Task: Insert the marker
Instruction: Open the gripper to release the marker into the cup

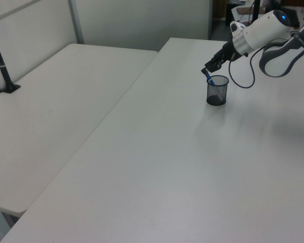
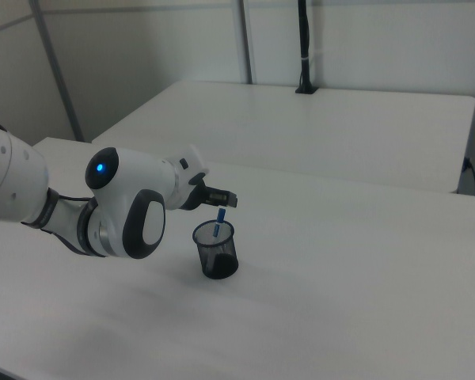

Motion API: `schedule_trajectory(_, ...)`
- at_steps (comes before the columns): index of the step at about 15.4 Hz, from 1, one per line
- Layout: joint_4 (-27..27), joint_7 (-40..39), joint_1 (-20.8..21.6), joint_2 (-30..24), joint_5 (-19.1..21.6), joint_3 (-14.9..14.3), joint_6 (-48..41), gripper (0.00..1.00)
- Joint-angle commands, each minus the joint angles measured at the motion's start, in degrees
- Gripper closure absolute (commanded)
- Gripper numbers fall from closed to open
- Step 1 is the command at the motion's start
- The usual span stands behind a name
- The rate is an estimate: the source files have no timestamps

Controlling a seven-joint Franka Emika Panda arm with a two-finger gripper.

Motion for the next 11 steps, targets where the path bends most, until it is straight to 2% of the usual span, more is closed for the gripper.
schedule_trajectory(1,1.3,4.3,0.7,-3.5,-1.1,-0.2,-6.6,0.24)
schedule_trajectory(4,5.7,6.9,1.0,-4.7,-0.9,0.4,-16.5,0.19)
schedule_trajectory(6,9.3,10.0,2.0,-4.8,-0.5,1.8,-24.0,0.12)
schedule_trajectory(9,16.9,12.6,4.1,-5.3,-0.1,1.9,-41.3,0.06)
schedule_trajectory(10,19.6,12.6,5.3,-5.3,1.0,1.9,-47.1,0.0)
schedule_trajectory(11,22.3,12.6,6.1,-5.3,2.5,1.9,-52.1,0.0)
